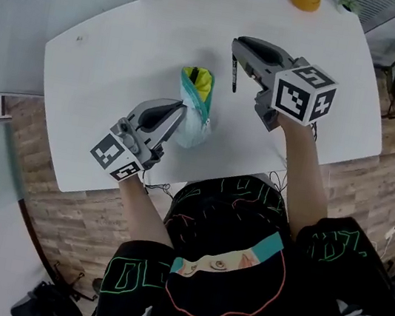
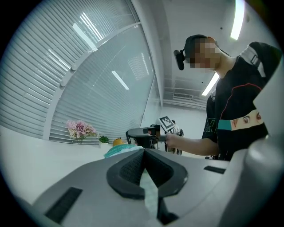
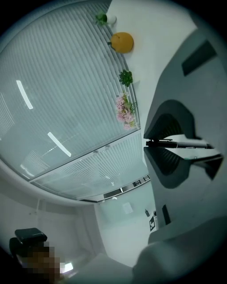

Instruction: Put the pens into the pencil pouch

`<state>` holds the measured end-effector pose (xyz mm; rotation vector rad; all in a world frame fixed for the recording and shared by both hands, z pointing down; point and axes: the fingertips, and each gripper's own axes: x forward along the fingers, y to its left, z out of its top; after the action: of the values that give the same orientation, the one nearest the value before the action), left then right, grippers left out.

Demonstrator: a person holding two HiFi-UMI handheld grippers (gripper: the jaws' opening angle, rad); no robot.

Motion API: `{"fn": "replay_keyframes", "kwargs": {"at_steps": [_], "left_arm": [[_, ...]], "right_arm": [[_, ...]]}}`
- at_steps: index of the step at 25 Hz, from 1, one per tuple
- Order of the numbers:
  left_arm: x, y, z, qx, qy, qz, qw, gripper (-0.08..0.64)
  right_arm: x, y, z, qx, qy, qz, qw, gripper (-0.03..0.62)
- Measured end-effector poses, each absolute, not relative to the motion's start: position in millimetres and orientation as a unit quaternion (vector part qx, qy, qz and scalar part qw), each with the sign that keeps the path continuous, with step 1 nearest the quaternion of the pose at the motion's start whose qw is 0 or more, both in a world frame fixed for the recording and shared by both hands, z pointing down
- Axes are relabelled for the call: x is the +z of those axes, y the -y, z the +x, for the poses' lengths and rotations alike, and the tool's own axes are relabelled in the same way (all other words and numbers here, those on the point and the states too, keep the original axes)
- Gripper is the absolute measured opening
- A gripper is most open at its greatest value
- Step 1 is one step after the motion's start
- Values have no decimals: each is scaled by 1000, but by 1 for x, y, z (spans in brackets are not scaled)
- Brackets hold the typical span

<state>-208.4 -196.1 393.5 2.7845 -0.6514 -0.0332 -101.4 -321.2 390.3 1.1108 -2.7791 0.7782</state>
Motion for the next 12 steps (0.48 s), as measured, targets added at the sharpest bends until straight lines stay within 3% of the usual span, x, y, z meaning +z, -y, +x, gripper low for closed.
{"fn": "replay_keyframes", "kwargs": {"at_steps": [7, 12], "left_arm": [[387, 199, -211, -12, 218, 967, 130, 0], [384, 206, -216, -19, 216, 968, 125, 0]], "right_arm": [[325, 316, -108, 216, 902, 362, -91, 60], [310, 316, -133, 211, 903, 351, -128, 60]]}}
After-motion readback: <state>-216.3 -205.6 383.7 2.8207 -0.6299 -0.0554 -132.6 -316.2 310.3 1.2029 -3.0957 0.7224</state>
